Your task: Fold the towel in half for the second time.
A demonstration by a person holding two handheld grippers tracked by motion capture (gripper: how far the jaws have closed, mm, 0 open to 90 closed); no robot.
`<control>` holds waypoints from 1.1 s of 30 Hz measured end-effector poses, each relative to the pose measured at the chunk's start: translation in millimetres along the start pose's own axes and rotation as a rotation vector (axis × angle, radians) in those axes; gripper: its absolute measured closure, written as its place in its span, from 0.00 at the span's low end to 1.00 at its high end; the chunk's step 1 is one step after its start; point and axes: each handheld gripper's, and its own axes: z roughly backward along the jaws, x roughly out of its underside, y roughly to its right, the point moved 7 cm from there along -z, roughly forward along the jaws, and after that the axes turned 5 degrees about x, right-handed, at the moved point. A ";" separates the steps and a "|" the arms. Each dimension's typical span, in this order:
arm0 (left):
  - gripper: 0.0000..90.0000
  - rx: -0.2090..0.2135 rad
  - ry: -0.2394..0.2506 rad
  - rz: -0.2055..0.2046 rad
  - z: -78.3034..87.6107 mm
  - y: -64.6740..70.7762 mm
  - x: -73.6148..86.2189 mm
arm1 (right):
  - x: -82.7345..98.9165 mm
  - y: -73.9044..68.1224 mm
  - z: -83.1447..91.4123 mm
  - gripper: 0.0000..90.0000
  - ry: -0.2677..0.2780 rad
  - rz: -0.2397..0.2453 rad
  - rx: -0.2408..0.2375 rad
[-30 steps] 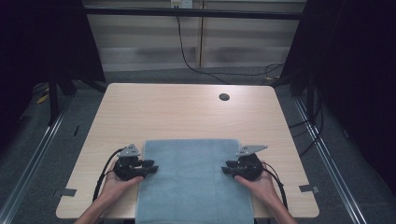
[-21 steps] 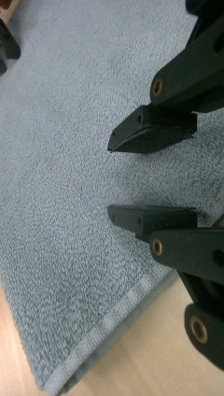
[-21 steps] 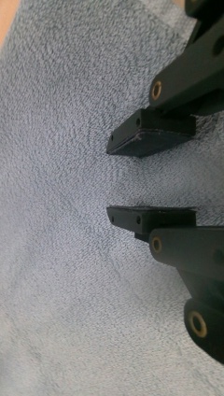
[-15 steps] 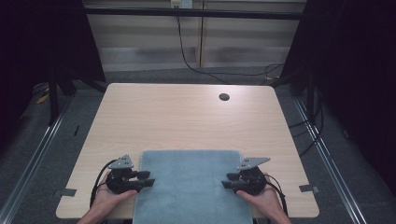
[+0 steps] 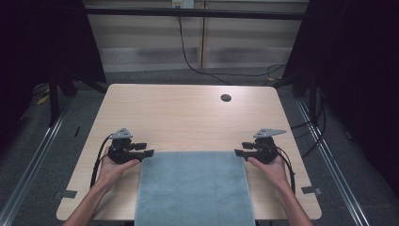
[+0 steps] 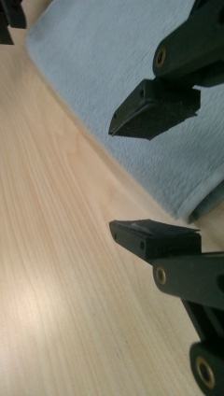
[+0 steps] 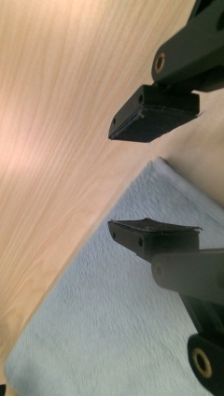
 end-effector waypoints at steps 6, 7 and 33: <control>0.45 -0.029 -0.040 0.006 -6.1 -9.1 11.0 | 8.3 -2.5 -21.6 0.54 -0.048 0.005 -0.032; 0.44 -0.012 -0.039 0.010 -6.4 -8.0 12.2 | 9.7 -2.9 -23.8 0.54 -0.058 0.007 -0.027; 0.94 0.091 0.122 -0.014 12.2 1.0 -25.9 | -29.0 -3.8 2.6 0.94 0.067 -0.037 -0.074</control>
